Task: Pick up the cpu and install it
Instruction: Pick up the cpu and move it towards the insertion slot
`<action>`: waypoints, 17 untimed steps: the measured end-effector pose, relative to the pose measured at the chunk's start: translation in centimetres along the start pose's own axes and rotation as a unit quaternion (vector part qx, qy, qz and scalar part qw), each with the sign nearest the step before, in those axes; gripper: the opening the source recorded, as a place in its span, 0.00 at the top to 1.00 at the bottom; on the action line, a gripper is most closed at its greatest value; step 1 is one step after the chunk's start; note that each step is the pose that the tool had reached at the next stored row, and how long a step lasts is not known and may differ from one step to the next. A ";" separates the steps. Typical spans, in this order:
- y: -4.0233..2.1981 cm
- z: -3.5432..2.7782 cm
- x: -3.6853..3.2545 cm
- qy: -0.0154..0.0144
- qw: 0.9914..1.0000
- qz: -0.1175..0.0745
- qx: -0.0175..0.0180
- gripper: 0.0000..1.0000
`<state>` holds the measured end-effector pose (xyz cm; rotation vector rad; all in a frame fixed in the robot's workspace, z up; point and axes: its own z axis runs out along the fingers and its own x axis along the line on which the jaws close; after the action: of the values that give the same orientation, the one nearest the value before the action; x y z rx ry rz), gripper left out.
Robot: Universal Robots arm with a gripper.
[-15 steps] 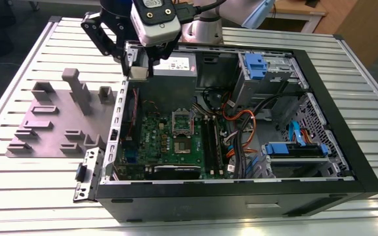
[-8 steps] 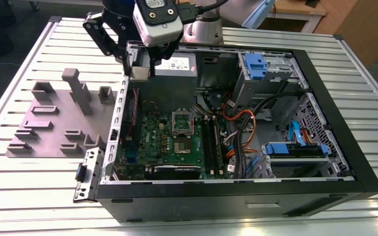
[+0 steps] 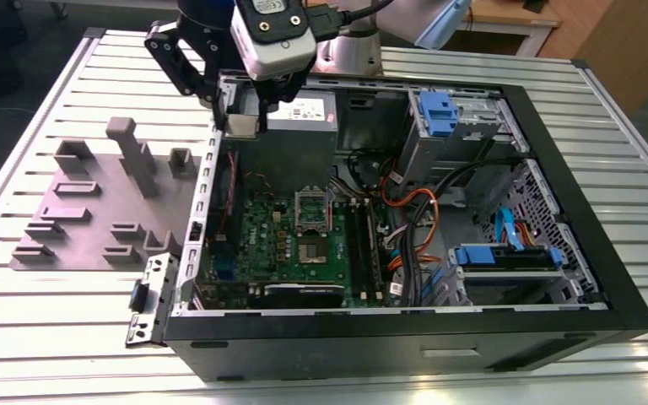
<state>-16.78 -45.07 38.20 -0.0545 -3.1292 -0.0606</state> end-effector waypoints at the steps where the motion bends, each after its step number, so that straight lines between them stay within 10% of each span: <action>1: 0.00 0.00 -0.02 0.000 1.000 0.000 0.000 0.53; 17: 0.02 0.00 -0.47 0.000 1.000 0.000 0.000 0.53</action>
<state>-16.31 -45.07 38.20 -0.0545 -3.1292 -0.0606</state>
